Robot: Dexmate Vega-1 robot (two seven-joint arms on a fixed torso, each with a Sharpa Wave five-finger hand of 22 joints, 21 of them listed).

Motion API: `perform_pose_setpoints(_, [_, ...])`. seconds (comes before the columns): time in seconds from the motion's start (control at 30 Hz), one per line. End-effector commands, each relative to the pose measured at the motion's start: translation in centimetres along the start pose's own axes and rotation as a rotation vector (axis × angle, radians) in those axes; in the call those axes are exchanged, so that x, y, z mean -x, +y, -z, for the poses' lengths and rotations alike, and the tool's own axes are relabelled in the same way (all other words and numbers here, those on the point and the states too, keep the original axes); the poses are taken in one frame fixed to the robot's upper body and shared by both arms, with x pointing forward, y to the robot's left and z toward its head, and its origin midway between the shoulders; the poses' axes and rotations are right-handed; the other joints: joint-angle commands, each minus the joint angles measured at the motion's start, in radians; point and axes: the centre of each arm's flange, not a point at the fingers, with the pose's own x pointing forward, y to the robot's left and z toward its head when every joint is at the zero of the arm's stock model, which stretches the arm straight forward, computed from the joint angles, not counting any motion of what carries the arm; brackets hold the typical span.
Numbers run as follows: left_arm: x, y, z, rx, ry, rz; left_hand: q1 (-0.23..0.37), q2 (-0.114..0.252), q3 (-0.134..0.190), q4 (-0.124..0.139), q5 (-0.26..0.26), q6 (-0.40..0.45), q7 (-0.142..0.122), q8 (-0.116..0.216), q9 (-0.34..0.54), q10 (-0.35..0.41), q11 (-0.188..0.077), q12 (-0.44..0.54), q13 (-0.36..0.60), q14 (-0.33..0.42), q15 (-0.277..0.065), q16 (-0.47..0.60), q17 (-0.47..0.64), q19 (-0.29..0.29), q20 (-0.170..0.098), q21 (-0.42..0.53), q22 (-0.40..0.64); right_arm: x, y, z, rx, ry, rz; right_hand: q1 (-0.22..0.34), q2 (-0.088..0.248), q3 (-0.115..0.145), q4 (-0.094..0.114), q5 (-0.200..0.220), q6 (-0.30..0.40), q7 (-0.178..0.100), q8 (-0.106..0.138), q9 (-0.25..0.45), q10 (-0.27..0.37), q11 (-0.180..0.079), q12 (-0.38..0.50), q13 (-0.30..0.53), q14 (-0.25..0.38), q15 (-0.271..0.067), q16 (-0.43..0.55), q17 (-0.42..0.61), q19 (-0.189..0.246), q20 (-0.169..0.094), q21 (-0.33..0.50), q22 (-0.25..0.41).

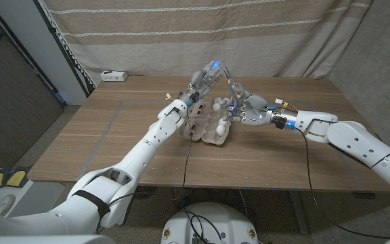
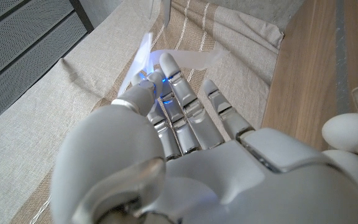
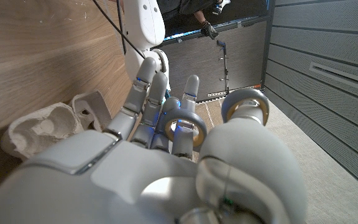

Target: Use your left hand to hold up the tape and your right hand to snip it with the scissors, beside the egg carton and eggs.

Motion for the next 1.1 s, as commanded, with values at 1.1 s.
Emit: perform_pose_setpoints(1.1, [-0.5,-0.6,1.9,0.228,0.101,0.095,0.002,0.011,-0.006,0.002,0.005,-0.015,-0.003,0.017,0.006,0.003,-0.014,0.059,0.396,0.000,-0.007,0.003,0.006,-0.008,-0.141,0.016,0.002,0.0,0.7,-0.1,0.035,0.027,0.005,0.010,0.005,-0.004,0.002,-0.003,-0.035,0.055,-0.019,-0.001,0.027,-0.009,0.009,0.018,0.020,-0.053,-0.005,0.010,0.005,0.023,-0.018,0.001])
